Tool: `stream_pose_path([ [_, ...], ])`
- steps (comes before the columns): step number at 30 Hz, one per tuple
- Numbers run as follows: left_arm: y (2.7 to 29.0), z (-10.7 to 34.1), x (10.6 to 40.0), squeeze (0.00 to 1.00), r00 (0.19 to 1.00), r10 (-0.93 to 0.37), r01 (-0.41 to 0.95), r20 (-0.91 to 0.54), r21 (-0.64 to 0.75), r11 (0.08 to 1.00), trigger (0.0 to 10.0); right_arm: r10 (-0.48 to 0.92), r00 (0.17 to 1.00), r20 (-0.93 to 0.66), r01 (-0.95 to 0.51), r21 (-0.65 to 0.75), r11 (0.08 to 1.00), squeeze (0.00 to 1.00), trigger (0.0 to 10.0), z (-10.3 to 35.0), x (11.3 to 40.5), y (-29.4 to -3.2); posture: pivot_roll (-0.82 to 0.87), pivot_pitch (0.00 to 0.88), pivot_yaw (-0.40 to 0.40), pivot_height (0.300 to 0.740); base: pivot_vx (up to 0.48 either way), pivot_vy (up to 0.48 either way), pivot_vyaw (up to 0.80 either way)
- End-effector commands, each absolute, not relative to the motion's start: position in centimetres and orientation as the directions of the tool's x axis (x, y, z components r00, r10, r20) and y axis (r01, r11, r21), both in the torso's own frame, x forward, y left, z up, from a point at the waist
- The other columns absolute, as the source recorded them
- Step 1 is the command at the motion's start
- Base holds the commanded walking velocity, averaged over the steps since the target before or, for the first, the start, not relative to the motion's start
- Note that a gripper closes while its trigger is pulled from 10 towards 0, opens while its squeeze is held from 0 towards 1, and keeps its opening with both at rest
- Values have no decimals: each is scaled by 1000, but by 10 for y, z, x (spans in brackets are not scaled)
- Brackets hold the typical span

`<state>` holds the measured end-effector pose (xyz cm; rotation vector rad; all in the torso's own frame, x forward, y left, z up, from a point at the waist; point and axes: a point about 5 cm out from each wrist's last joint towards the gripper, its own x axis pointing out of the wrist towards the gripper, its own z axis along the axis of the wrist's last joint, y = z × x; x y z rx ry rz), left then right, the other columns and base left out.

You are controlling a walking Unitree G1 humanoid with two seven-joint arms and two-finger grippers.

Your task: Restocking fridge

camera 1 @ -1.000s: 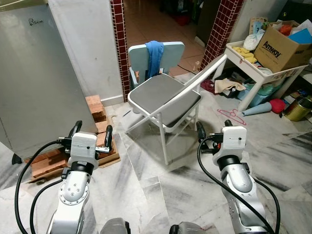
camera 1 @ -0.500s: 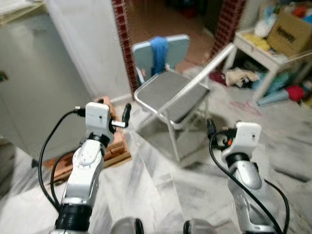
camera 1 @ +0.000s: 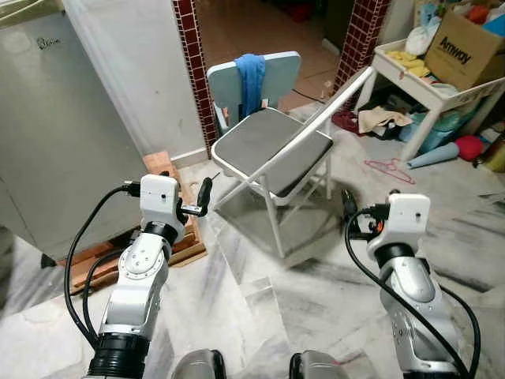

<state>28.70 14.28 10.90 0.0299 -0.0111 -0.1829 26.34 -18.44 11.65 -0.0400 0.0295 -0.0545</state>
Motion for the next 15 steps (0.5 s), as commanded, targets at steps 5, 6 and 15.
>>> stream_pose_path([
  [5, 142, 106, 287, 0, 990, -142, 142, 4, 65, 988, 10000, -43, 999, -7, 42, -30, 999, 0, 10000, 118, 281, -176, 20, 0, -23, 740, 0, 0, 0],
  [6, 143, 105, 286, 0, 990, -143, 143, -4, 66, 987, 10000, -40, 999, -12, 40, -35, 999, 0, 10000, 117, 282, -175, 24, 0, -25, 740, 0, 0, 0],
  [15, 153, 86, 270, 0, 993, -82, 91, -81, 110, 990, 10000, 9, 1000, -21, -9, 16, 1000, 0, 10000, 102, 266, -174, 19, 0, 2, 740, 0, 0, 0],
])
